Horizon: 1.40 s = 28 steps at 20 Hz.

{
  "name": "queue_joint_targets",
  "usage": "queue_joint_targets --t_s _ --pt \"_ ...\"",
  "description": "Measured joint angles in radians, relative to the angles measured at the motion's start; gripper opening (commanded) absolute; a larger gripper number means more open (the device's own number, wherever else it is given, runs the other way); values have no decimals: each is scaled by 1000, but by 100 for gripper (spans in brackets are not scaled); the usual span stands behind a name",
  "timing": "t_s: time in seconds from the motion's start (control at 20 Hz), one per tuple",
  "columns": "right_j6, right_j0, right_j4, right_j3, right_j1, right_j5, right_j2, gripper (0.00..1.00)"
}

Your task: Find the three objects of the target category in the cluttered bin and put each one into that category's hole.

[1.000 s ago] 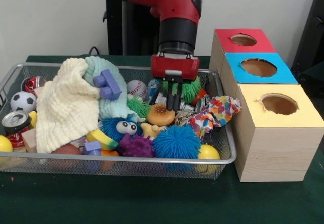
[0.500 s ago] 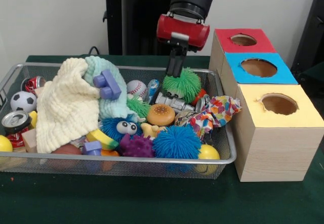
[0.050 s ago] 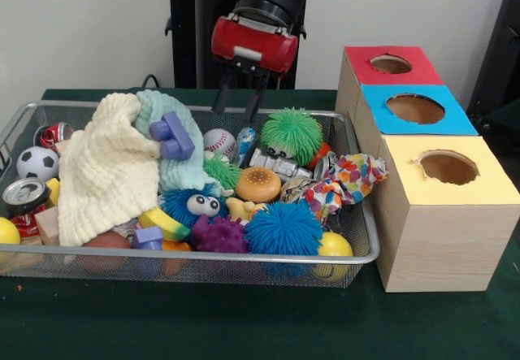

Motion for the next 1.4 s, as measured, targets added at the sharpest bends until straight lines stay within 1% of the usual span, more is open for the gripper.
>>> queue_joint_targets --t_s 0.2,0.35,0.4,0.65,0.85,1.05,1.3,1.4 --pt "0 -62 -57 0 0 -4 26 100" --pt "0 -88 -69 1 -1 -6 48 100" --pt "1 -114 -73 4 -3 -9 79 100" --pt "1 -165 -91 7 -3 -38 150 100" --pt "1 -178 -117 7 -3 -84 198 100" --pt "1 -176 -125 7 -4 -93 228 100" --pt "1 -177 -146 6 8 -93 243 100" --pt "1 -185 -173 4 26 -93 246 100"
